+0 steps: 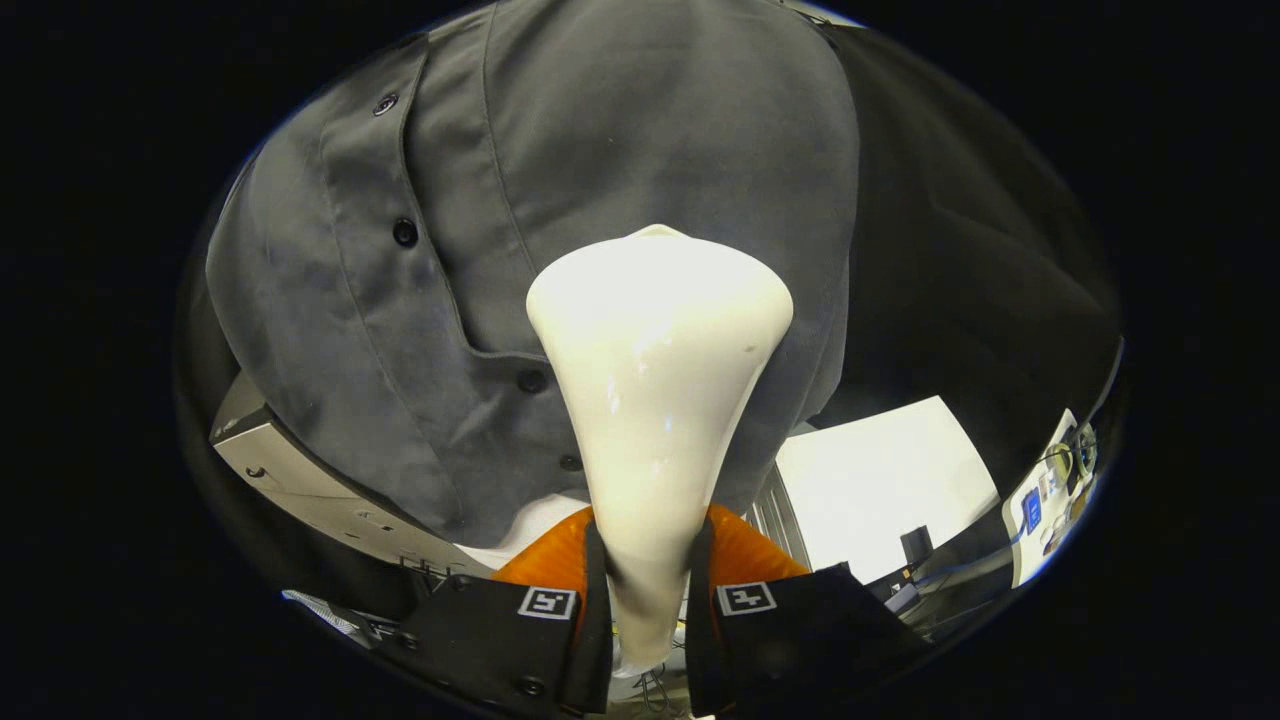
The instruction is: Iron the clothes twice with a garment steamer, once on the left side and once on the right side.
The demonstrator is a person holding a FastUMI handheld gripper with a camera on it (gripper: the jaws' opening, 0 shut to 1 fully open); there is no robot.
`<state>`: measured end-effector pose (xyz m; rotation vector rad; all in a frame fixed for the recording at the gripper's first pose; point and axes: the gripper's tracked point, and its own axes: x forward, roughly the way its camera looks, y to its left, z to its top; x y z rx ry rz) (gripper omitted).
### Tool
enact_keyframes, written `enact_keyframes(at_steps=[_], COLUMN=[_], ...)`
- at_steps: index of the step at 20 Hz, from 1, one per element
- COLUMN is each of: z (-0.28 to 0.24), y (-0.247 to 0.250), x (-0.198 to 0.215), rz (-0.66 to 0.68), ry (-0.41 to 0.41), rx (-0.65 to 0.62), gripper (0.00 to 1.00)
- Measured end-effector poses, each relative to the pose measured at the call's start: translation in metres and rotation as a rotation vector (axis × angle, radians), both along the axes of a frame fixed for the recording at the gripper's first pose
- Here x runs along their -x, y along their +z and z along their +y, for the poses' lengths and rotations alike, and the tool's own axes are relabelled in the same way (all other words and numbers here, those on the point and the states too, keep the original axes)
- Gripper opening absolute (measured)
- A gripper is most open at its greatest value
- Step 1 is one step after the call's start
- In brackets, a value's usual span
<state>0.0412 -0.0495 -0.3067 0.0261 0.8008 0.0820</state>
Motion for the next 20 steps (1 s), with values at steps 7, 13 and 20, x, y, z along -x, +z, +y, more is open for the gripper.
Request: enact_keyframes(at_steps=[7, 13, 20], z=[-0.016, -0.024, -0.024], y=[-0.038, -0.071, -0.079], x=[0.008, 0.019, 0.030], rz=[0.053, 0.102, 0.123], ry=[-0.017, -0.043, -0.081], rx=[-0.008, -0.029, -0.054], gripper=[0.37, 0.37, 0.37])
